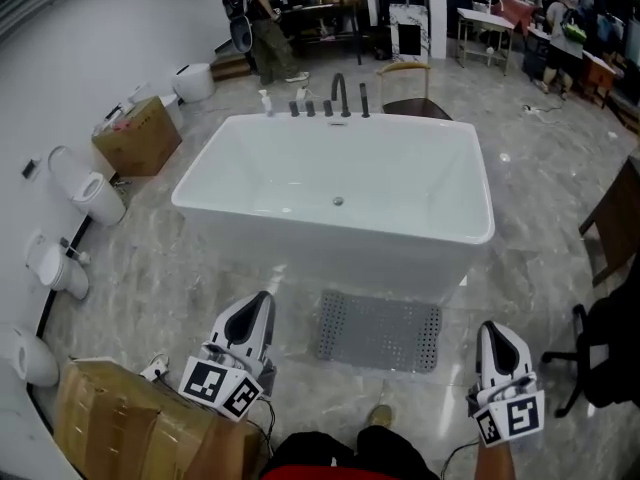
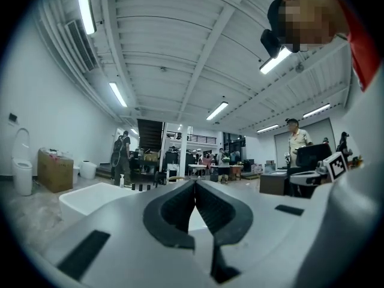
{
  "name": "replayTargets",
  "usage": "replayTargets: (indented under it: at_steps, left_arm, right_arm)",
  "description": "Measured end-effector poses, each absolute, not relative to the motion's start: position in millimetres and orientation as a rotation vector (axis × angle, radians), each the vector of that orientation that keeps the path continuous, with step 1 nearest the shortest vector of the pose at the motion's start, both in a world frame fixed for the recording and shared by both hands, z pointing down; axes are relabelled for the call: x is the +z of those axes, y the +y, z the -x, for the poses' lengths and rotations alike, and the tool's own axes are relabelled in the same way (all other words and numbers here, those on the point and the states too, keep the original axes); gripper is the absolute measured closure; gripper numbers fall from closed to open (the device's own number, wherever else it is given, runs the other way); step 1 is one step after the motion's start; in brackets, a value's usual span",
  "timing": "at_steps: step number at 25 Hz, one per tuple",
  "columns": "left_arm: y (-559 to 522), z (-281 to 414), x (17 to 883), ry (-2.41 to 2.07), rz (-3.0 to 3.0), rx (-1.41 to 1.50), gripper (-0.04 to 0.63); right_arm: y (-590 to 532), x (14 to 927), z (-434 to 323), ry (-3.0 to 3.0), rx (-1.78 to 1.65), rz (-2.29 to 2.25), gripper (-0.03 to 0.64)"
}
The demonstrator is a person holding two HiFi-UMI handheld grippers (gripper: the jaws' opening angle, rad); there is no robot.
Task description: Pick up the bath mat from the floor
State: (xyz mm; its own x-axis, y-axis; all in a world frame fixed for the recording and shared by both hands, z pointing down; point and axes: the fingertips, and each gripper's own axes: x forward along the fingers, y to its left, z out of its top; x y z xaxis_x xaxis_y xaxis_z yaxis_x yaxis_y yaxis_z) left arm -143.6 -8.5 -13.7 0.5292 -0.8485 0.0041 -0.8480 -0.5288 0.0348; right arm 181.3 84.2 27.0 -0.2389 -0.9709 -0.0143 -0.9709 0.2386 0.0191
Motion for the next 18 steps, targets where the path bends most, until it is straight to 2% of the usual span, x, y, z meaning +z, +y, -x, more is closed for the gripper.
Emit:
replayTargets:
  at_steps: [9,18]
  left_arm:
    - [-58.4,146.1,31.7,-1.574,-2.669,0.147,0.584]
    - [-126.2,136.7,130.3,-1.488,-2.628,0.198,0.584]
  right_arm:
    - [37.8,64.6,-203.5,-2.433,0.058,-1.976,0.614]
    - [-18.0,132.3,-215.6,-2.310,0.130,-2.013,0.614]
